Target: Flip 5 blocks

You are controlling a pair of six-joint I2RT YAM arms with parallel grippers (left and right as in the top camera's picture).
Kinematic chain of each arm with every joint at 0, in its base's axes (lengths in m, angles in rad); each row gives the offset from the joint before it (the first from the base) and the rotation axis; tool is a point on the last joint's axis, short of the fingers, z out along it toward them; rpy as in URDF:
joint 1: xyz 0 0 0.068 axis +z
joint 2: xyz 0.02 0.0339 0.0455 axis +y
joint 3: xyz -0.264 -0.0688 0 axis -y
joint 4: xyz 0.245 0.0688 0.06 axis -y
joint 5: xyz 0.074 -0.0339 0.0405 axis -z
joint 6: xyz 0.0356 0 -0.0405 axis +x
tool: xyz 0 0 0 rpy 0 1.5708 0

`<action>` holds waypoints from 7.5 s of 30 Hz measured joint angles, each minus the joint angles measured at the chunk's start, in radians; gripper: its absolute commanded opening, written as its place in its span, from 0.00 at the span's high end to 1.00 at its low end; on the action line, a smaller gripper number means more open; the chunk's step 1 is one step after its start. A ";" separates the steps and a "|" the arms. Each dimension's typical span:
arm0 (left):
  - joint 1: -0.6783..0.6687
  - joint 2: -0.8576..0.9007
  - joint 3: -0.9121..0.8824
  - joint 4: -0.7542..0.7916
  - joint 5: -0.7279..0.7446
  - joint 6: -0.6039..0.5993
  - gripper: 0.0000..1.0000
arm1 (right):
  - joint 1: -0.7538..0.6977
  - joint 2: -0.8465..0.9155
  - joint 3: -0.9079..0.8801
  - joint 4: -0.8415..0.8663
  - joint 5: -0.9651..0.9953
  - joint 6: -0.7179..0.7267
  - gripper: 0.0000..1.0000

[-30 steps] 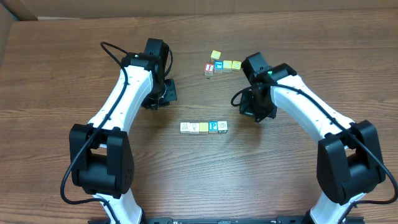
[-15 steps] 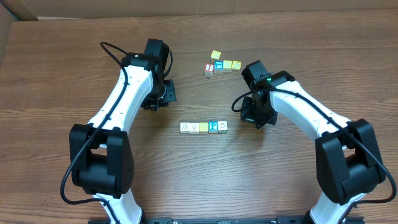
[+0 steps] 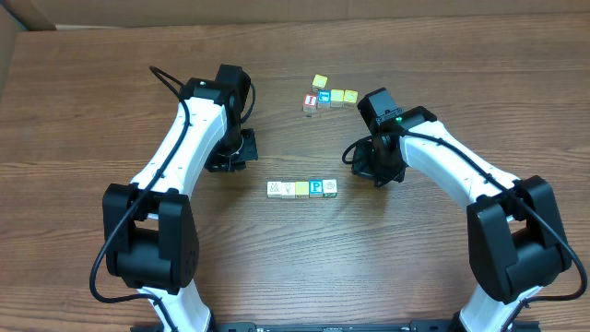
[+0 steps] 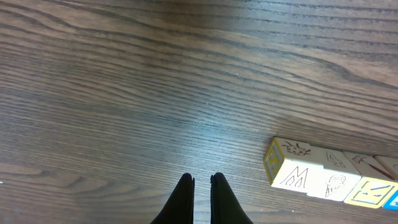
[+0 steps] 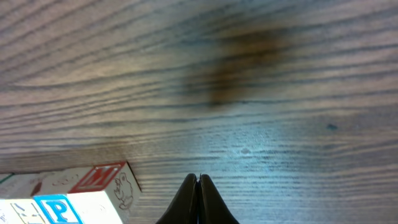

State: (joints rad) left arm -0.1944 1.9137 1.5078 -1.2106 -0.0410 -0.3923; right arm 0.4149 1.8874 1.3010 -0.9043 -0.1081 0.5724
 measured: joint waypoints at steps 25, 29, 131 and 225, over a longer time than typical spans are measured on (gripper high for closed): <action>0.000 0.000 -0.288 0.327 0.114 0.000 0.96 | 0.000 0.000 -0.066 0.129 0.000 0.000 0.96; 0.000 0.000 -0.308 0.335 0.126 0.000 0.96 | 0.000 0.000 -0.095 0.144 0.000 0.000 0.96; -0.048 -0.035 -0.318 0.310 0.142 0.003 0.96 | 0.040 0.000 -0.178 0.309 -0.109 0.056 0.96; -0.048 -0.035 -0.318 0.371 0.184 -0.001 0.96 | 0.071 0.000 -0.179 0.314 -0.203 0.079 0.96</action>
State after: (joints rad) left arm -0.2428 1.8782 1.1896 -0.8398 0.1432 -0.3935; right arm 0.4862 1.8870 1.1225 -0.5907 -0.3107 0.6514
